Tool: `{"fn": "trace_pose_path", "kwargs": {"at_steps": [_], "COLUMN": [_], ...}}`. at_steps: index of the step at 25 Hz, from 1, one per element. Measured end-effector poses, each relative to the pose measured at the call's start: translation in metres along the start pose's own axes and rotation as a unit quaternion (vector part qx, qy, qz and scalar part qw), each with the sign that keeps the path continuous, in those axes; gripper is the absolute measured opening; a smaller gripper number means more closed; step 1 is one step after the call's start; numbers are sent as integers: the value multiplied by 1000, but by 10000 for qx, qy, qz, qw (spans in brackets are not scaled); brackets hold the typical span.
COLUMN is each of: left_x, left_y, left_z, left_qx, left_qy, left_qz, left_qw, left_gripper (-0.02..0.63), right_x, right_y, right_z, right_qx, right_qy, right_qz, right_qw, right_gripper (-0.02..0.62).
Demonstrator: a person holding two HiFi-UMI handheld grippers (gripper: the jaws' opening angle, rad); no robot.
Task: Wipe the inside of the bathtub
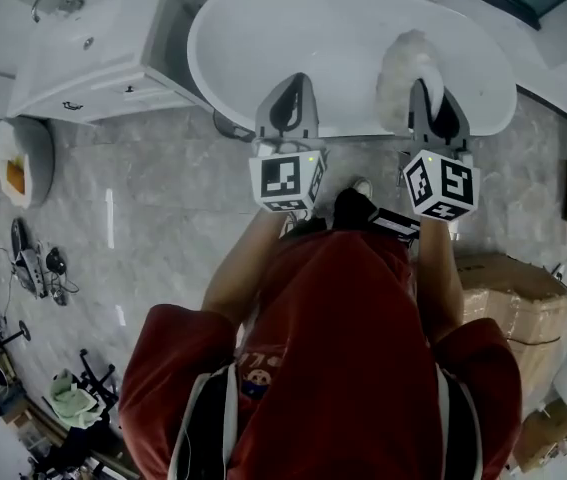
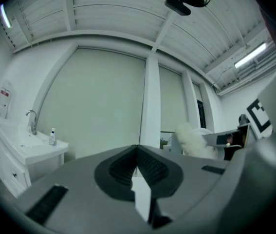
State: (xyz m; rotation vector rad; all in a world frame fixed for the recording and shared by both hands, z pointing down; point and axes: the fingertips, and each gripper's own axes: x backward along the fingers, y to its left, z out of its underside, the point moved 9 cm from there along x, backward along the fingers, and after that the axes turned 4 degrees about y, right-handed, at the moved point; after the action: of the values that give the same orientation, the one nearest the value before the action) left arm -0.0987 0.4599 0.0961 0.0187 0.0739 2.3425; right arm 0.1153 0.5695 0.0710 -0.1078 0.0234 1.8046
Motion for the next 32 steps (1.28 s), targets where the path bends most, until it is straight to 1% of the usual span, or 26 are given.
{"fn": "trace_pose_path", "kwargs": {"at_steps": [3,6,9,11,14,17,19,22,26,29,32], "left_x": [2,-4,-9,-10,-12,-15,-17,-18,-21,-24,-27], "left_y": [-16,-34,-53,-64,-80,-88,-89,-87,-91,-92,-90], "left_z": [-16,-29,-40,-45,-49,-45,-42,-39,-44,-44,-45], "left_qx": [-13,-81,-151,-134,-81,-179,-167,-253,-21,-89,-69], "left_qy": [-116,-133,-193,-259,-341,-308,-309,-318,-357,-361,-354], "left_qz": [-16,-25,-43,-58,-42,-154,-159,-117,-104,-106,-76], "left_qw": [9999,9999,9997,9996,9994,9992,9993,9991,9993,9993,9993], "left_gripper": [15,15,15,14,15,15,15,15,15,15,15], "right_x": [25,43,58,63,63,60,57,51,47,43,39], "right_y": [-11,-21,-30,-34,-41,-47,-49,-51,-52,-53,-50], "right_z": [-17,-29,-33,-32,-29,-26,-25,-25,-25,-24,-24], "right_qx": [62,312,706,909,1028,1095,1131,1133,1215,1250,1330], "right_qy": [-515,-986,-1491,-1712,-1737,-1660,-1620,-1613,-1546,-1489,-1511], "right_qz": [219,469,846,1012,1014,935,889,880,892,872,839], "right_qw": [9984,9935,9827,9758,9742,9756,9762,9764,9764,9770,9759], "right_gripper": [97,97,97,97,97,97,97,97,97,97,97]}}
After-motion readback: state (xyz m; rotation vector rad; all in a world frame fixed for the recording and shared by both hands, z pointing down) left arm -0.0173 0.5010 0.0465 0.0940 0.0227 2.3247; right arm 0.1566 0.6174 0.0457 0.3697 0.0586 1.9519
